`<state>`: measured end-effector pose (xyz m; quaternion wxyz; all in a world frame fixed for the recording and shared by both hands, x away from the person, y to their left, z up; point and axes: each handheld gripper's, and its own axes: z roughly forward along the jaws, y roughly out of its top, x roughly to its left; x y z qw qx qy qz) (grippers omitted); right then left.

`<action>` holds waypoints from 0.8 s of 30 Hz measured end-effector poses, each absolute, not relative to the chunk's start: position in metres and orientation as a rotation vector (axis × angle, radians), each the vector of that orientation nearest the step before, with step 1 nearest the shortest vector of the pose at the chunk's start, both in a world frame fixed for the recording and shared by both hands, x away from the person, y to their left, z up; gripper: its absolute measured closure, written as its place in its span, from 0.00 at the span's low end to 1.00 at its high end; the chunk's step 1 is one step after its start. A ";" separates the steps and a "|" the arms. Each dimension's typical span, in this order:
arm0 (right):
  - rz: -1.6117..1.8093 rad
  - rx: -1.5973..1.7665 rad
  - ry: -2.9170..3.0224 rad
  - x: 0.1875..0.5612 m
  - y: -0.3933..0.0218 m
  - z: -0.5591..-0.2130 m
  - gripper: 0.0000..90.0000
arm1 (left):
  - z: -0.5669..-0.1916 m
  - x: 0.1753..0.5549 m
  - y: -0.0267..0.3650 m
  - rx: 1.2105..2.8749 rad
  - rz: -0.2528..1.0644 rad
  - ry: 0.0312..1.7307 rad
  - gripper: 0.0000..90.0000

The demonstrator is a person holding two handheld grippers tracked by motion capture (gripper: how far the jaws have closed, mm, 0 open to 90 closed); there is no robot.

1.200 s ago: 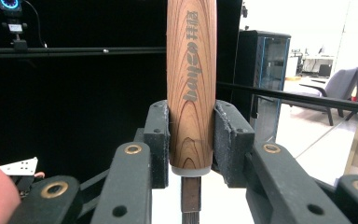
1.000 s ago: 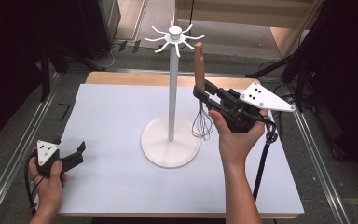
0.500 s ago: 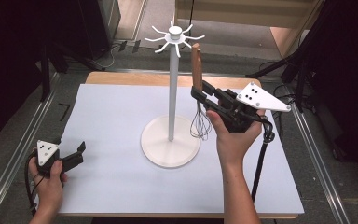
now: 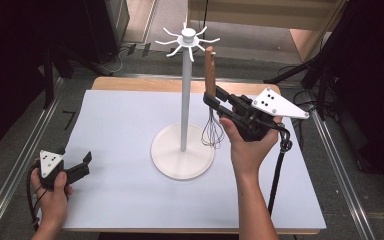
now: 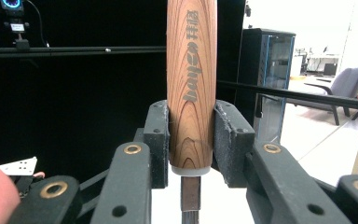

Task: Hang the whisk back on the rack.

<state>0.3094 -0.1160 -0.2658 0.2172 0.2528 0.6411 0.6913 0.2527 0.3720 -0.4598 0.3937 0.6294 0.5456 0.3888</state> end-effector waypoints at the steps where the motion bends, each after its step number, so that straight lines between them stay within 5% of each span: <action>1: 1.915 0.699 1.778 0.309 -0.116 -0.266 0.78 | -0.460 0.253 0.372 1.596 0.986 1.386 0.15; 6: 1.923 0.699 1.779 0.309 -0.119 -0.266 0.76 | -0.460 0.253 0.372 1.598 0.986 1.385 0.15; 7: 1.919 0.700 1.771 0.309 -0.121 -0.268 0.68 | -0.460 0.253 0.372 1.597 0.986 1.385 0.15; 24: 1.809 0.822 1.746 0.307 -0.150 -0.293 0.39 | -0.460 0.253 0.371 1.602 0.991 1.386 0.15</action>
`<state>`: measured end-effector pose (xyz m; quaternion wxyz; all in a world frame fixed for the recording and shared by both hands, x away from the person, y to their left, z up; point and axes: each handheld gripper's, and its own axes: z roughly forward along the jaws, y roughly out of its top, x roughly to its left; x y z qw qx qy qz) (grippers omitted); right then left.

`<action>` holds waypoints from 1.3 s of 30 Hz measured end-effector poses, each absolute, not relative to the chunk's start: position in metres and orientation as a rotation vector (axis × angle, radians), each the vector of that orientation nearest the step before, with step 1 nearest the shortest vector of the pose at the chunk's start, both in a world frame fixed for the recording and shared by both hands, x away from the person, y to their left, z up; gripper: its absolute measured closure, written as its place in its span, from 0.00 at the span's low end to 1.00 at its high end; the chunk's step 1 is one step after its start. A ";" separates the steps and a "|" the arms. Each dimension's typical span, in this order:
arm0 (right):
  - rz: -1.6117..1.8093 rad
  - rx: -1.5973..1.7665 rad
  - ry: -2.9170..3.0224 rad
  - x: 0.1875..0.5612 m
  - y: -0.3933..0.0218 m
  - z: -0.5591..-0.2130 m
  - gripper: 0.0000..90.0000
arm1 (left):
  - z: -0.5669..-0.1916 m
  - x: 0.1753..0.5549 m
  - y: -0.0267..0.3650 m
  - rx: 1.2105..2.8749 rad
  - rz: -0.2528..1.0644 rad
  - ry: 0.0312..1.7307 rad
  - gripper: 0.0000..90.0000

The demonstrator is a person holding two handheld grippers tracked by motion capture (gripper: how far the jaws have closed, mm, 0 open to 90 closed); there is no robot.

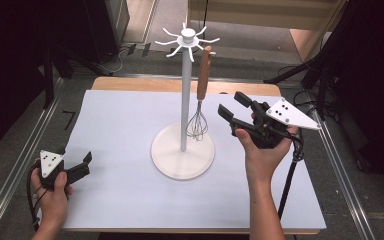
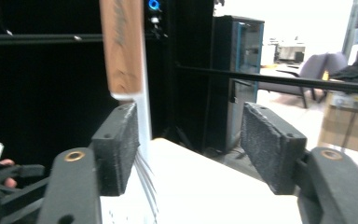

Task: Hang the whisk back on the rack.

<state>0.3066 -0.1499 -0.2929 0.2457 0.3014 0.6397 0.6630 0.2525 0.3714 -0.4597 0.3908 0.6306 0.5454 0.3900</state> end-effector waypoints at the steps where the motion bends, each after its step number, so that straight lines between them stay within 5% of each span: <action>1: 1.762 0.846 1.743 0.306 -0.154 -0.297 0.33 | -0.460 0.253 0.371 1.603 0.991 1.385 0.15; 10: 1.682 0.899 1.748 0.303 -0.167 -0.313 0.13 | -0.460 0.253 0.371 1.605 0.991 1.386 0.15; 12: 1.630 0.953 1.740 0.302 -0.169 -0.318 0.00 | -0.460 0.253 0.371 1.604 0.991 1.386 0.15; 39: 1.459 1.086 1.749 0.284 -0.201 -0.376 0.00 | -0.460 0.252 0.370 1.608 1.002 1.386 0.15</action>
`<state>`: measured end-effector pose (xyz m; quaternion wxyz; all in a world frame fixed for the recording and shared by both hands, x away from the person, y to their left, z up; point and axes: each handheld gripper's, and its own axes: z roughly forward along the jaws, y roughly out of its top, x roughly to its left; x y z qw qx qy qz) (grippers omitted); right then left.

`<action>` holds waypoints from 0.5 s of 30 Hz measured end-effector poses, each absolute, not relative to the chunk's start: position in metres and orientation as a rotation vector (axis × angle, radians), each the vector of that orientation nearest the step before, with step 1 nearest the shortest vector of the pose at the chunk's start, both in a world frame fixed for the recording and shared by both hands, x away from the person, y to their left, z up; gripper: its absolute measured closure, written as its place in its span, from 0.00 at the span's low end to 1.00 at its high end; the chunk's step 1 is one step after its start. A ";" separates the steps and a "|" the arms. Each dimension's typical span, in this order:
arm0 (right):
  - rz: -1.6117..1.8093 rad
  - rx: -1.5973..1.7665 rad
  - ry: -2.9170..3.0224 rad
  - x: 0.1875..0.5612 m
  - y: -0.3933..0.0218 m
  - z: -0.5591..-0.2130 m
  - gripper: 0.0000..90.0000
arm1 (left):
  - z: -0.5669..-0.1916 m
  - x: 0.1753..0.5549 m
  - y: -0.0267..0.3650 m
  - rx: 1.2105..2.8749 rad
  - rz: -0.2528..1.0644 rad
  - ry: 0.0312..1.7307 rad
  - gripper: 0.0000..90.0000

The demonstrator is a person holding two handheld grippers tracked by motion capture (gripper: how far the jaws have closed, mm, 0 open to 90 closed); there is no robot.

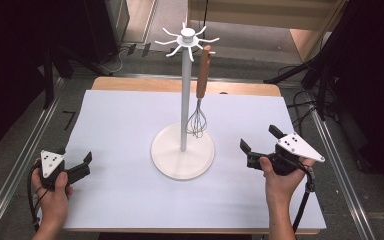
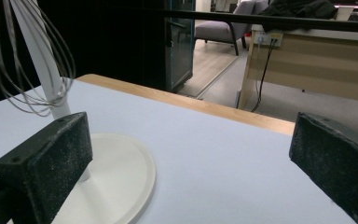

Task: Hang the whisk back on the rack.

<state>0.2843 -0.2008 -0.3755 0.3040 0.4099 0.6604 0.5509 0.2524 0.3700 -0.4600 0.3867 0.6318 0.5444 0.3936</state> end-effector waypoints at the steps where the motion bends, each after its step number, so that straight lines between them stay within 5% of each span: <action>1: 1.459 1.086 1.749 0.284 -0.201 -0.376 0.00 | -0.460 0.252 0.370 1.608 1.002 1.386 0.15; 15: 1.437 1.134 1.757 0.280 -0.213 -0.400 0.00 | -0.460 0.252 0.370 1.609 1.006 1.383 0.15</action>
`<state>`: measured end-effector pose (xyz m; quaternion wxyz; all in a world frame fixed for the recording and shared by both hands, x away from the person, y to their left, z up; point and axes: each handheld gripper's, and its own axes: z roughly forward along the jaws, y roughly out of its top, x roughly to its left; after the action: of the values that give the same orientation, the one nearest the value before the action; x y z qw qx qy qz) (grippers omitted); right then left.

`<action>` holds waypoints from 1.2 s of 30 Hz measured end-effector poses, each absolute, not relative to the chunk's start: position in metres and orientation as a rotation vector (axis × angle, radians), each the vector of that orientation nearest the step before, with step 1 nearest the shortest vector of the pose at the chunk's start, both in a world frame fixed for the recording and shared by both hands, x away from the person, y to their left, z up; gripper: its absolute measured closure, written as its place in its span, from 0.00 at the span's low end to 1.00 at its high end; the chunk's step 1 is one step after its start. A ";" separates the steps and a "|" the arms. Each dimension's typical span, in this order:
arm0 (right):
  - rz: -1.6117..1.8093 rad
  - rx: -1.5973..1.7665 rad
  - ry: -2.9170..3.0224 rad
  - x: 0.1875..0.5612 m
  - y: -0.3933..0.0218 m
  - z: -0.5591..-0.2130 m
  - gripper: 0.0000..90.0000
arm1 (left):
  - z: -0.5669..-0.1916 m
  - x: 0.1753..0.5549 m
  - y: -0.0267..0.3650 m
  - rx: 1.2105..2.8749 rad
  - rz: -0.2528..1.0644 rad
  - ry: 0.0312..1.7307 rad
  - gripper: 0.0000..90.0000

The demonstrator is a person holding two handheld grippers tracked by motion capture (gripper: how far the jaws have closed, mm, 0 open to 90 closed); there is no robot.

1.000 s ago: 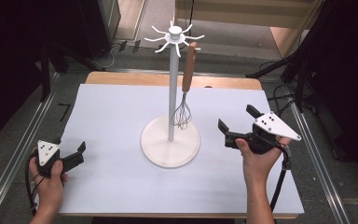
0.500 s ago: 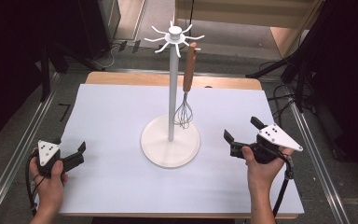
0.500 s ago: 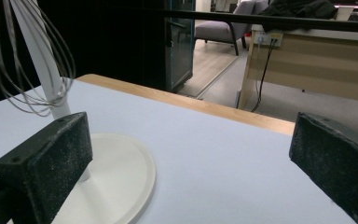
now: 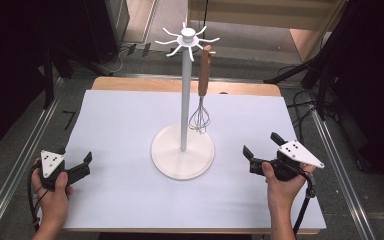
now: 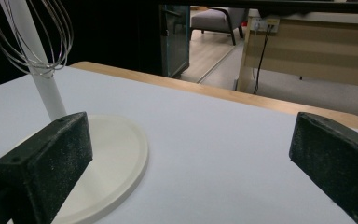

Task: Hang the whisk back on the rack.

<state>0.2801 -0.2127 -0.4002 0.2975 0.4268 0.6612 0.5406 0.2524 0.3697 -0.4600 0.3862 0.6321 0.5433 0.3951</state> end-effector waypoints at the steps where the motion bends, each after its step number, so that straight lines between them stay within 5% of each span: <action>1: 1.435 1.138 1.757 0.280 -0.214 -0.401 0.00 | -0.460 0.252 0.370 1.610 1.006 1.383 0.15; 36: 1.349 1.331 1.701 0.271 -0.267 -0.455 0.00 | -0.460 0.253 0.370 1.608 0.998 1.386 0.15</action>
<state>0.2710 -0.2667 -0.4549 0.2931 0.4997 0.6388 0.5064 0.2527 0.3703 -0.4599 0.3873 0.6319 0.5448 0.3923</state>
